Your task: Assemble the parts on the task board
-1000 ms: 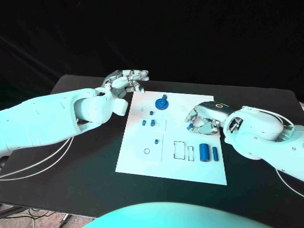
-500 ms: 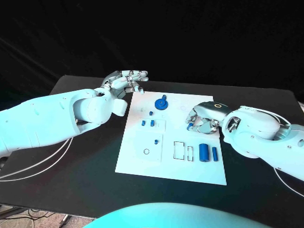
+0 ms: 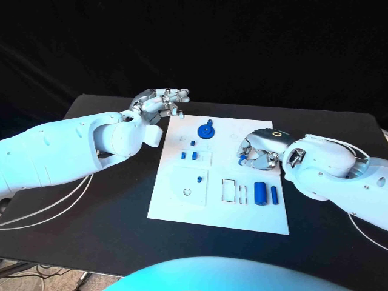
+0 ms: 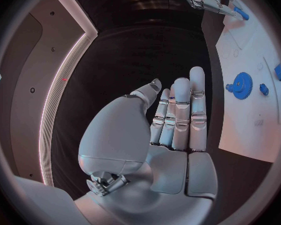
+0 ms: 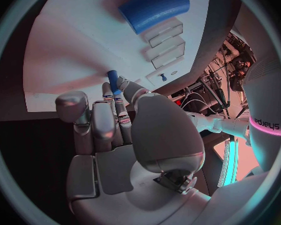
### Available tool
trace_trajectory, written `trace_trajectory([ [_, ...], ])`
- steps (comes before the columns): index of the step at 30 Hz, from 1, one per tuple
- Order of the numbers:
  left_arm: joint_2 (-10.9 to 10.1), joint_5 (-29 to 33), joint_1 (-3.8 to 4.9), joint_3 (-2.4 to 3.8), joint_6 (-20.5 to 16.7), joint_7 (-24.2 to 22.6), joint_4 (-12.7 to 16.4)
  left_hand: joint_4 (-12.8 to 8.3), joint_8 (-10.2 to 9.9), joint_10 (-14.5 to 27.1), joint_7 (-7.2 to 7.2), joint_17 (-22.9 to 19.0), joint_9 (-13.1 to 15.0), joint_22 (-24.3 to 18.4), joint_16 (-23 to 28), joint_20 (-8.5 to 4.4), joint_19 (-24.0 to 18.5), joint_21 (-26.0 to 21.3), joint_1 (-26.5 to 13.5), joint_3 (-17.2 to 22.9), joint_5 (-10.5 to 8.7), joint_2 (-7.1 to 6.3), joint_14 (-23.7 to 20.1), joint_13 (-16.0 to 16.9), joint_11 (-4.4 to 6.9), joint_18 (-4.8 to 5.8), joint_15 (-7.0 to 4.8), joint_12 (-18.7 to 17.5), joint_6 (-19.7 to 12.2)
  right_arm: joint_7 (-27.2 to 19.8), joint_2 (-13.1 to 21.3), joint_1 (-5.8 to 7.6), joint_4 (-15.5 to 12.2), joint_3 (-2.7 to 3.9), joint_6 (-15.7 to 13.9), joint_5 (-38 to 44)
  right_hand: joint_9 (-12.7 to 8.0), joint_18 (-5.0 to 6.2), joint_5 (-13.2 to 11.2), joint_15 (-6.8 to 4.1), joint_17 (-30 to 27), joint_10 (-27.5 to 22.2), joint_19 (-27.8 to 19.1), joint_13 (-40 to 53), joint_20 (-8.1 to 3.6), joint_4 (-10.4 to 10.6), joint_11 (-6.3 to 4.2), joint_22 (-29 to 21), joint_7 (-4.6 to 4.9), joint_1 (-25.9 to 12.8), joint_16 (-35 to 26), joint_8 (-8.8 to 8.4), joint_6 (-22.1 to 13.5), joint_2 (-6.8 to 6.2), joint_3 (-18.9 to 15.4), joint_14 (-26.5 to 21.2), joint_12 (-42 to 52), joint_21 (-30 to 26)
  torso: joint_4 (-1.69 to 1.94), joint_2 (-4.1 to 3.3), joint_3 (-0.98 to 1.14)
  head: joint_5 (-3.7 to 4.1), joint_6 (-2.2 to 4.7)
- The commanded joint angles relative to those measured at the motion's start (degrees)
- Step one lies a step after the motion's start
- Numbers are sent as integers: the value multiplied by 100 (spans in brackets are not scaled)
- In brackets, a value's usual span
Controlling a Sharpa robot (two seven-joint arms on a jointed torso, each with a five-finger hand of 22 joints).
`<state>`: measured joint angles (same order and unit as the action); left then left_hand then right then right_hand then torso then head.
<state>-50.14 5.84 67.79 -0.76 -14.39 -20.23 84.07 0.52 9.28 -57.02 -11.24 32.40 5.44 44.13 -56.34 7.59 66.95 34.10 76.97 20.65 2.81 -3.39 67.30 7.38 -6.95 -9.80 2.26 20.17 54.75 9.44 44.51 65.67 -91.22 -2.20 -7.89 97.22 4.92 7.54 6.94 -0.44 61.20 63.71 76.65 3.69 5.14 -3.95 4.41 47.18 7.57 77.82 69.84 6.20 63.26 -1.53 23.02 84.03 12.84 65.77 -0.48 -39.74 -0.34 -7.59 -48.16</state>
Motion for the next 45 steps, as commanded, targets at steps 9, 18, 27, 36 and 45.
trace_trajectory([
  [9,0,-60,-1,2,104,-18,-1,2,40,36,-12,-11,-7,-10,17,17,-3,-42,28,-20,26,-7,-41,5,-9,-62,-14,15,-35,-155,85,-32,-141,4,-525,62,44,-50,-154,-89,142,287,104,7,-43,-101,-88,256,-25,37,141,72,167,10,245,186,-64,185,-9,2,0,-5,-7],
  [18,13,-61,-1,2,90,-20,-4,3,41,40,-12,-13,-8,-11,17,18,-3,-44,27,-21,26,-5,-42,5,-10,-62,-13,17,-38,-153,269,81,-444,117,-788,-4,49,-67,-165,-93,190,325,137,9,-50,-140,-90,358,-20,43,184,77,184,-17,291,197,-79,251,-2,6,-1,24,23],
  [27,21,-61,-1,2,77,-15,61,3,40,48,-14,-15,-9,-13,17,19,-3,-46,26,-23,26,-4,-44,4,-12,-62,-11,18,-44,-248,210,89,-811,142,-872,42,53,-73,-126,-95,208,365,147,12,-56,-185,-90,397,-13,49,207,79,197,-52,338,200,-98,284,6,7,-11,12,34],
  [36,49,-61,-1,2,77,-21,111,2,41,54,-15,-16,-11,-15,16,20,-3,-49,28,-22,27,0,-46,3,-13,-62,-11,20,-49,-395,-236,-80,-995,133,-746,21,54,-74,-100,-95,213,379,146,13,-57,-209,-88,404,-8,50,215,77,200,-78,353,200,-110,292,2,7,-11,-63,26],
  [45,68,-61,-2,2,81,-21,177,2,41,54,-15,-16,-11,-15,16,20,-3,-49,28,-22,27,0,-46,3,-13,-62,-11,20,-49,-526,-728,-495,-867,105,-595,-1,55,-75,-52,-93,204,392,143,13,-58,-223,-84,412,-2,35,213,75,205,-94,366,197,-125,301,6,-4,-4,-115,4],
])
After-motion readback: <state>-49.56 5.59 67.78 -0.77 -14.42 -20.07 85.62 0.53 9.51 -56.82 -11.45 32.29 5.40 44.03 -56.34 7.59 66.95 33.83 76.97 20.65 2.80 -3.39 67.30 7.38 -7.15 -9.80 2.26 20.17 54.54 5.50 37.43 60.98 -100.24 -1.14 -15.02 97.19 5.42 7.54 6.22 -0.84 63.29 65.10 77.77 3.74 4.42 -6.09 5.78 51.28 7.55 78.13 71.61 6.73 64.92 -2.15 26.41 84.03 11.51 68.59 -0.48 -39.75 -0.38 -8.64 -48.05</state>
